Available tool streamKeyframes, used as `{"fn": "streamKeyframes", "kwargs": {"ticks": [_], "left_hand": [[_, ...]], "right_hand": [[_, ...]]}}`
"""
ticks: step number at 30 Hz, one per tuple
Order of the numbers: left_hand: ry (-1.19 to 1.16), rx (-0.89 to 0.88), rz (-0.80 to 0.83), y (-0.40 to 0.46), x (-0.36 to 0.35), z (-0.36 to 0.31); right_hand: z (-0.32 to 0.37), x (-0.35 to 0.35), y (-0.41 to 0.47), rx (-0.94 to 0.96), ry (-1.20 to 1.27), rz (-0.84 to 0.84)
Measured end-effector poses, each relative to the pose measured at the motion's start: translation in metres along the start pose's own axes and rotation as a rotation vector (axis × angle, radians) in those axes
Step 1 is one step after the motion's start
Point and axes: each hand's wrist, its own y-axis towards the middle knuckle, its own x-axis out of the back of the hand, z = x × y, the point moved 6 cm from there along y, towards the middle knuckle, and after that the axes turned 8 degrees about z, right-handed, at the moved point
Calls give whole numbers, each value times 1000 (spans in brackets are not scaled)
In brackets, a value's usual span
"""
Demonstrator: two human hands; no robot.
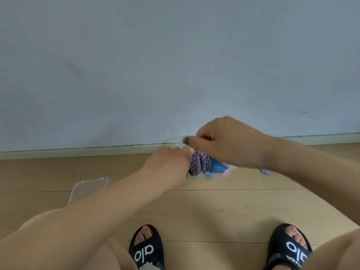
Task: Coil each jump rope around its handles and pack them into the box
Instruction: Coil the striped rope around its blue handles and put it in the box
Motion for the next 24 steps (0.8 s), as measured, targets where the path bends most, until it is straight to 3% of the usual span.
{"fn": "streamKeyframes", "kwargs": {"ticks": [3,6,11,13,15,21,24], "left_hand": [[-103,-81,-34,-11,8,-19],[-158,-174,-91,-22,23,-29],[-431,-268,-277,-29,44,-7],[-647,-206,-335,-25,46,12],[-770,-112,-352,-17,41,28],[-728,193,-234,13,13,75],[-566,211,-96,18,-3,75]], "right_hand": [[-21,23,15,-40,-80,-69],[-52,22,30,-130,-134,-31],[-86,-7,33,-166,207,62],[-95,-30,30,-191,378,107],[-90,-47,24,-248,366,59],[-57,-50,-5,-293,215,62],[-38,-42,-13,-194,71,76]]}}
